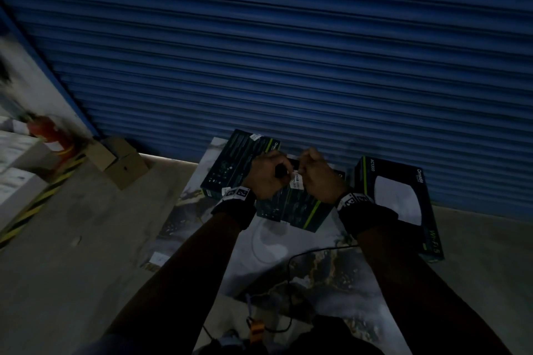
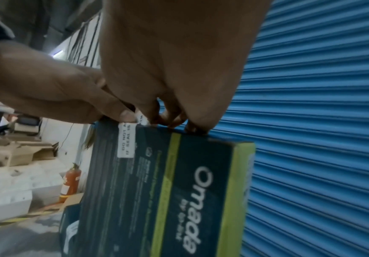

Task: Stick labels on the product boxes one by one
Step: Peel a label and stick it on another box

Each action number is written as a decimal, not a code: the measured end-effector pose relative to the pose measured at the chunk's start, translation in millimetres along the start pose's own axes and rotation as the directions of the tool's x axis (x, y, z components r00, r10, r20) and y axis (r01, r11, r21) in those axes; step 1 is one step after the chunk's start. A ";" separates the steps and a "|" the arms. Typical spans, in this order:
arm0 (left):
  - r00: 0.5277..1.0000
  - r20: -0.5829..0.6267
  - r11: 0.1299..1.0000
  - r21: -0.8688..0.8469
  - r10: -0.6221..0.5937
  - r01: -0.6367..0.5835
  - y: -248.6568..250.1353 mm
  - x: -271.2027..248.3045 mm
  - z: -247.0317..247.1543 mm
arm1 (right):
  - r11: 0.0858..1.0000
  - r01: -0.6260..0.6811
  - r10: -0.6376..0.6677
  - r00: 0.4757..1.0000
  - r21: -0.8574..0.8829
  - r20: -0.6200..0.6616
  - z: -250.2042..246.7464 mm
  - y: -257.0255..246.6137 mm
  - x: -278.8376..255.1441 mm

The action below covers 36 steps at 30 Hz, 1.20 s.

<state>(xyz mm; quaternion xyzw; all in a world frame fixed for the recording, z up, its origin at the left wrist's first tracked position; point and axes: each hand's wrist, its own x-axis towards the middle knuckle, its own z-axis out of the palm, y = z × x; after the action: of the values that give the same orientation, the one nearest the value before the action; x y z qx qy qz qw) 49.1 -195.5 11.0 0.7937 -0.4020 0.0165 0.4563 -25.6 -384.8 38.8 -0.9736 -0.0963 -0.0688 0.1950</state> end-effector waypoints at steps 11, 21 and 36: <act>1.000 0.016 0.999 0.029 -0.016 0.016 -3.9 3.8 3.9 | 0.983 0.017 -0.019 1.000 0.183 0.005 2.8 7.1 -2.9; 1.000 -0.004 0.999 0.031 -0.007 0.007 -4.1 8.6 5.0 | 0.983 0.104 -0.092 0.992 0.153 -0.085 7.6 10.0 -7.8; 0.994 0.102 0.995 -0.091 -0.038 0.047 -3.0 15.0 -0.7 | 0.984 0.021 0.008 0.987 0.178 -0.161 19.1 24.7 -26.5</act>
<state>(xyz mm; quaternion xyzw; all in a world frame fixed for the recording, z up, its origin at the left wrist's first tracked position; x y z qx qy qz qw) 61.5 -203.5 15.2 0.7797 -0.4075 -0.0518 0.4726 -44.2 -403.9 7.7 -0.9431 -0.0890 -0.1388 0.2888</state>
